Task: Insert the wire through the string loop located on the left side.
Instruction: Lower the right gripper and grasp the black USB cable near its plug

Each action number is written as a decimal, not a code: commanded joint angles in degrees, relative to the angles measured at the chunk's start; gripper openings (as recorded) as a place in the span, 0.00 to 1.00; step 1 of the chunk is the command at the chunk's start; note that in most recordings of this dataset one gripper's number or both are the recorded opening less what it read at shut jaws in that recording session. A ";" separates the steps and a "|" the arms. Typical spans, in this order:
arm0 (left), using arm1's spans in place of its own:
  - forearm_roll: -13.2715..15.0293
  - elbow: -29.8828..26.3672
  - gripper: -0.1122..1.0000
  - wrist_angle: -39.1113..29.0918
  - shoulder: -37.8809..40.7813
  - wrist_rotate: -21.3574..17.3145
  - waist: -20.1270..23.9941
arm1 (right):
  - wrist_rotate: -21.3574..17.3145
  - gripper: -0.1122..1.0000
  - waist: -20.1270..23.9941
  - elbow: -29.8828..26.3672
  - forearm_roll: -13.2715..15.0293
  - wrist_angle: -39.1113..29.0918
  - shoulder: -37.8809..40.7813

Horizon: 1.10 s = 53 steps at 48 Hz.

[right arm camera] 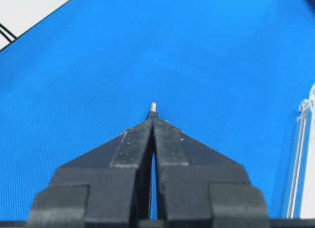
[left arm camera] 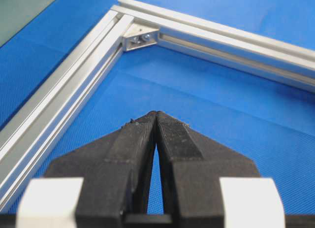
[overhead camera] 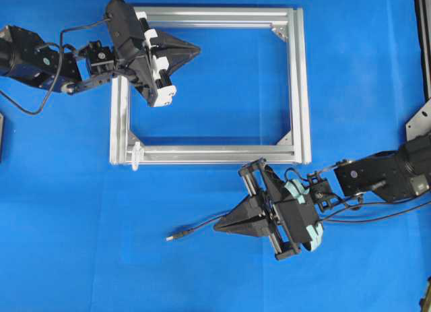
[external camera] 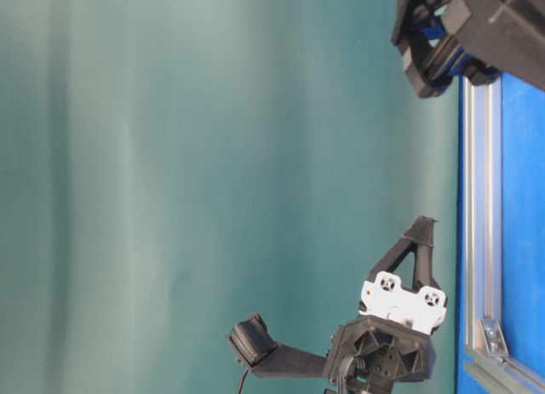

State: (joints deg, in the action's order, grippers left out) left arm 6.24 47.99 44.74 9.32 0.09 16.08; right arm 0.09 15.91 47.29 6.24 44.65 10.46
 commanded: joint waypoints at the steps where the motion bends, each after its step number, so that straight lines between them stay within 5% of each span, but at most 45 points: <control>1: -1.32 -0.97 0.10 -0.88 -2.20 -0.53 -0.09 | -0.35 0.11 0.35 -0.53 -0.09 0.26 -2.99; 30: -1.32 -0.97 0.10 -1.32 -2.20 -0.53 0.18 | -4.31 0.11 0.35 -1.49 -0.09 -4.22 -3.43; 36: -1.32 -0.97 0.10 -1.32 -2.20 -0.53 0.18 | -4.92 0.32 0.26 -1.49 -0.09 -4.31 -3.43; 46: -1.32 -0.97 0.10 -1.32 -2.20 -0.44 0.18 | -5.10 0.87 0.26 -1.67 -0.70 -5.10 -3.25; 53: -1.23 -0.97 0.10 -1.32 -2.20 -0.44 0.18 | -5.19 0.87 0.26 -2.29 -1.32 -5.54 -2.20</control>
State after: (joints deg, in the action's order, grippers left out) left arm 5.10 47.90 43.15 8.88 -0.35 16.17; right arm -5.01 16.00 46.32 5.45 39.02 8.88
